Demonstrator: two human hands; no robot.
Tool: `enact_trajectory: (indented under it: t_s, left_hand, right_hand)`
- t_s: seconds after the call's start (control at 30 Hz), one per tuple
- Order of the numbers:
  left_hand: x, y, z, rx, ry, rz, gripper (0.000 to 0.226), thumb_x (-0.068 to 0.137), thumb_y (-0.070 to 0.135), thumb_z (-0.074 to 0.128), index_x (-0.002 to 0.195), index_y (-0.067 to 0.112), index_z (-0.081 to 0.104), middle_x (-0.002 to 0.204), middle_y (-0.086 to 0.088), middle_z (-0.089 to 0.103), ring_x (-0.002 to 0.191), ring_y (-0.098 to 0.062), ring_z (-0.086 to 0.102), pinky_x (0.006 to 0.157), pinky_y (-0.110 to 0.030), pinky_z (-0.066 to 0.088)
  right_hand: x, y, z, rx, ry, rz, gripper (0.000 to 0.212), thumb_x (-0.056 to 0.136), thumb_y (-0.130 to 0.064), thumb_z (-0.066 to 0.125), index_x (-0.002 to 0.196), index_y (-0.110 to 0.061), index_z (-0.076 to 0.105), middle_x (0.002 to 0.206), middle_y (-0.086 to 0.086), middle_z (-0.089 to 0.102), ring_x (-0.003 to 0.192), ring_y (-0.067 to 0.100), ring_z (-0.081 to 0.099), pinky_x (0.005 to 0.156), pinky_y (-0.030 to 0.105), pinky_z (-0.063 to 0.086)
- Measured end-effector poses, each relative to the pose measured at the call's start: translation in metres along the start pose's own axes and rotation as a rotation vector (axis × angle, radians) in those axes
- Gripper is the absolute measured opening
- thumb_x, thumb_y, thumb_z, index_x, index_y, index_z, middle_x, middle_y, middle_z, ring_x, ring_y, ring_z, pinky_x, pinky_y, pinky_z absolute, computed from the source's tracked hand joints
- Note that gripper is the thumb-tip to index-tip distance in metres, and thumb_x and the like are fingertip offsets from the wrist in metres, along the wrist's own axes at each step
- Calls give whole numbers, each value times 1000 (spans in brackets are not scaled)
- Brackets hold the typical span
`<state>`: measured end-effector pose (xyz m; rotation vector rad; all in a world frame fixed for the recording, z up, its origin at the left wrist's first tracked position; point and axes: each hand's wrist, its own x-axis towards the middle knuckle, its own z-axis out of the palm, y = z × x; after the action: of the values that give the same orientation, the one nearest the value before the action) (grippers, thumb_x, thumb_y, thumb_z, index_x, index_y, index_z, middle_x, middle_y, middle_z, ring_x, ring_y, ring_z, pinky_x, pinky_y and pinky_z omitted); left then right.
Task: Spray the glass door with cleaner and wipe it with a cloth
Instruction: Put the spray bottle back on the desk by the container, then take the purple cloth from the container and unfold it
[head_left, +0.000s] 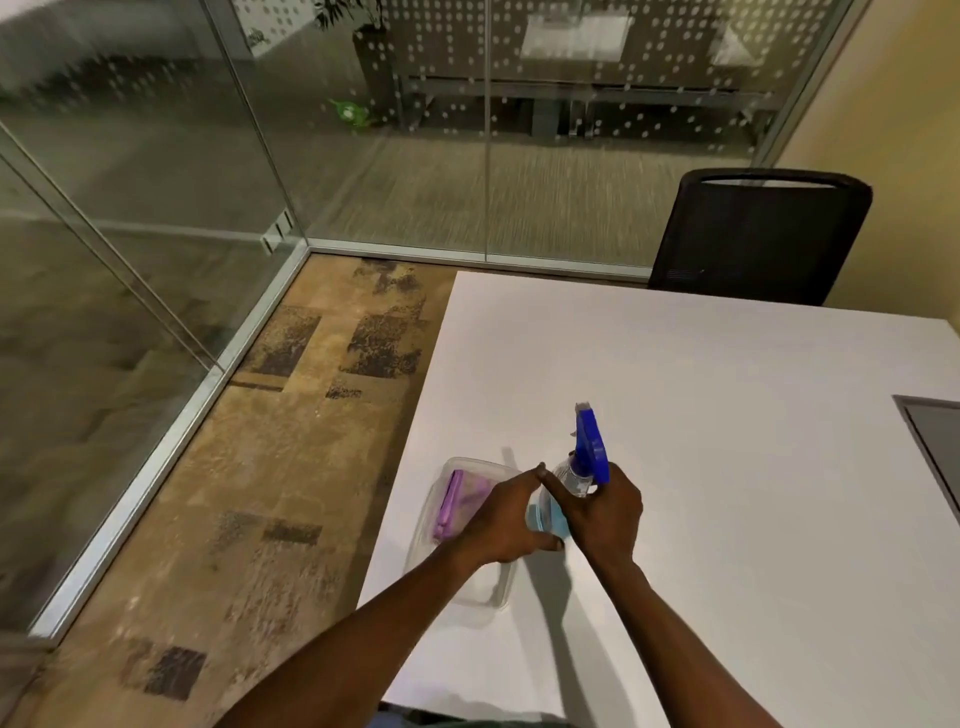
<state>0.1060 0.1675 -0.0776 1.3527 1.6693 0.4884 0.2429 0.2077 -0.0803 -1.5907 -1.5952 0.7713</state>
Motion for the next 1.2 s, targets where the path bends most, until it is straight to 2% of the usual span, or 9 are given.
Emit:
enact_trajectory:
  t_s: [0.2, 0.3, 0.43, 0.57, 0.63, 0.77, 0.87, 1.03, 1.2]
  left_hand:
    - [-5, -21, 5, 24, 30, -90, 95, 79, 41, 83, 156, 26, 29, 158, 2, 44, 145, -23, 44, 121, -44, 38]
    - [-7, -34, 4, 5, 58, -95, 89, 79, 44, 82, 153, 26, 35, 155, 2, 47, 144, -24, 45, 121, -44, 39]
    - [-10, -50, 1, -8, 98, -100, 80, 85, 36, 79, 151, 23, 36, 156, 1, 45, 144, -21, 43, 121, -33, 36]
    - [-12, -66, 1, -43, 125, -96, 75, 89, 28, 76, 151, 18, 36, 155, -2, 44, 144, -22, 44, 101, 1, 33]
    - [-14, -72, -2, -48, 157, -91, 77, 87, 30, 77, 152, 19, 38, 155, -2, 46, 143, -22, 45, 110, -15, 37]
    - [-17, -84, -5, -124, 228, -120, 68, 90, 23, 74, 151, 16, 43, 153, -5, 51, 139, -25, 51, 115, -35, 46]
    - [-20, -94, -8, -166, 318, -157, 56, 95, 10, 67, 147, 13, 48, 146, -8, 58, 134, -24, 57, 108, -29, 49]
    - [-30, -103, -14, -205, 419, -179, 50, 96, 0, 58, 144, 10, 52, 142, -8, 62, 131, -23, 60, 109, -29, 49]
    - [-42, -114, -15, -204, 460, -179, 48, 97, -1, 58, 143, 10, 52, 138, -4, 63, 120, -10, 59, 89, 2, 44]
  right_hand:
    - [1, 22, 13, 1, -87, 47, 39, 78, -31, 89, 103, -7, 70, 83, -3, 61, 76, 20, 58, 66, 12, 37]
    - [2, 23, 17, -21, -110, 22, 38, 79, -32, 87, 101, -8, 68, 84, -4, 60, 76, 20, 56, 65, 13, 36]
    - [3, 27, 21, -25, -145, 37, 44, 77, -37, 88, 105, -12, 65, 90, -2, 62, 83, 26, 62, 73, 28, 44]
    - [-4, 45, 20, -104, -168, 80, 72, 74, -52, 86, 131, -16, 60, 117, 2, 68, 102, 24, 65, 81, 33, 51]
    - [-18, 48, 13, -98, -105, 137, 79, 73, -60, 83, 136, -22, 54, 116, -7, 61, 97, 15, 63, 78, 32, 53]
    - [-62, 33, 6, 75, 17, 234, 44, 75, -63, 75, 97, -33, 51, 78, -4, 58, 69, 16, 61, 62, 30, 44]
    - [-79, 33, 28, 45, -226, 111, 24, 82, -36, 81, 90, -34, 58, 70, -7, 63, 64, 10, 62, 61, 34, 53]
    - [-58, 34, 88, -265, -553, -180, 37, 91, -28, 69, 125, -15, 63, 123, 7, 67, 111, 26, 65, 93, 35, 55]
    - [-29, 30, 130, -524, -708, -309, 47, 98, -25, 63, 139, -7, 50, 145, 16, 54, 132, 32, 53, 113, 42, 47]
